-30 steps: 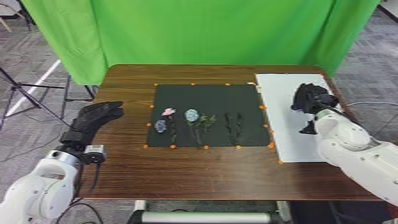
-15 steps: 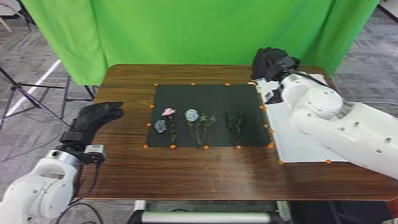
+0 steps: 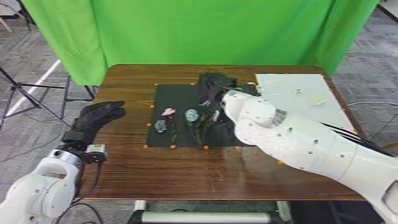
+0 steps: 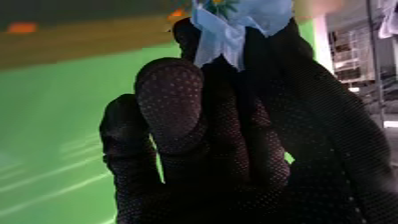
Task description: Arrange flowers
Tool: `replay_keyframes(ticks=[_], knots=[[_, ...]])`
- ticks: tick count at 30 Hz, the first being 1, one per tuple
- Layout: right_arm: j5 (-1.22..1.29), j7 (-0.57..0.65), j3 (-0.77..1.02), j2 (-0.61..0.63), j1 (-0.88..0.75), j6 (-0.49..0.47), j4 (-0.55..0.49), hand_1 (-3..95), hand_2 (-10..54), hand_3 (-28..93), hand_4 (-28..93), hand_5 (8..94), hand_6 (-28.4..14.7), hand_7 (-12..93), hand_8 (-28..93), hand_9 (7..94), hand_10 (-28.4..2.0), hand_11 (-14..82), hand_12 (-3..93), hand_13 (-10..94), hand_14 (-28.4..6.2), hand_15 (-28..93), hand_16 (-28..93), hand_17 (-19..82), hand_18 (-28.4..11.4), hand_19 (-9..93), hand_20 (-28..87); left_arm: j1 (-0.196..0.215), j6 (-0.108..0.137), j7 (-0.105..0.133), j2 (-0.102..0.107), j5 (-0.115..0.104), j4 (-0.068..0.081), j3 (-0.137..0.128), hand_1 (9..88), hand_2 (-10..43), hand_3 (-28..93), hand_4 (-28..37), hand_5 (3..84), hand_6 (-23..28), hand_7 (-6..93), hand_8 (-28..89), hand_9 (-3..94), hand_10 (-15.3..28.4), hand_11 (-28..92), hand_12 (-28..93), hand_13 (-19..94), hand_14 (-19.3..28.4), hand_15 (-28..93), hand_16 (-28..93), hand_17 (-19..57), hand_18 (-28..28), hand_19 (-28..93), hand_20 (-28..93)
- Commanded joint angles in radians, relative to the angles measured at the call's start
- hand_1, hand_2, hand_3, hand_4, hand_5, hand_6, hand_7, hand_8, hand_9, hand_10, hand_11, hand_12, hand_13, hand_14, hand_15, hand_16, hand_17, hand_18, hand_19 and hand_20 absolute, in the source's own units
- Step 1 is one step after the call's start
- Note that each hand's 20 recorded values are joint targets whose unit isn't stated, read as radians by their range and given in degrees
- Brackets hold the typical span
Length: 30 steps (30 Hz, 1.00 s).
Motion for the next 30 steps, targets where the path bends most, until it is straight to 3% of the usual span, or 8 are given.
replay_keyframes(ticks=[1,14,19,22,30], knots=[[-0.018,0.016,-0.013,-0.020,-0.024,-0.023,0.042,63.8,-9.4,53,-16,78.7,1.1,20,2,83.1,-11.4,3.4,31.7,76,-9.1,58,38,34,-22.7,75,66,0.018,0.001,-0.008,-0.012,0.000,-0.007,-0.018,29.7,-3.0,63,-16.8,45.3,5.0,16.7,-7,45.6,14.3,24,13,35,18.1,21,-1,1.4,13.4,12,14],[-0.006,0.029,0.003,-0.021,-0.044,-0.039,0.078,62.5,-8.9,52,-15,78.3,1.3,20,3,82.4,-11.1,4.3,30.8,75,-9.3,58,38,34,-22.9,75,66,0.006,-0.019,-0.013,-0.014,0.001,-0.001,-0.011,29.5,-2.9,62,-16.8,45.5,5.1,16.7,-7,45.5,14.1,24,13,34,17.8,21,0,-0.8,13.2,9,14],[0.006,0.025,0.027,-0.021,-0.050,-0.114,0.066,51.7,-9.5,57,-15,69.2,-0.5,17,3,72.2,-13.0,12.8,19.6,72,-10.7,58,37,31,-23.6,74,66,0.002,-0.025,-0.012,-0.012,0.002,0.000,-0.009,29.3,-3.0,62,-16.6,45.2,5.0,16.5,-7,45.2,14.1,23,13,34,18.0,21,0,-0.9,13.6,9,14],[0.004,0.020,0.034,-0.022,-0.048,-0.130,0.067,43.8,-9.5,63,-16,64.1,-0.4,16,-9,68.0,-13.5,11.6,18.7,70,-11.5,58,36,30,-24.1,74,66,0.002,-0.027,-0.011,-0.011,0.001,0.001,-0.007,29.2,-3.2,63,-16.5,45.1,5.0,16.5,-7,45.1,14.0,23,13,34,18.0,21,0,-1.0,13.7,10,14],[0.012,0.018,0.052,-0.006,-0.039,-0.176,0.046,32.2,-9.5,64,-15,56.5,-1.1,12,-8,58.7,-16.4,8.1,18.7,68,-13.4,59,35,28,-25.5,74,67,0.009,-0.038,-0.014,-0.011,0.002,0.000,-0.010,28.6,-4.0,63,-16.6,44.4,5.0,16.2,-7,44.8,14.0,23,13,33,18.1,21,0,-1.1,13.9,9,14]])
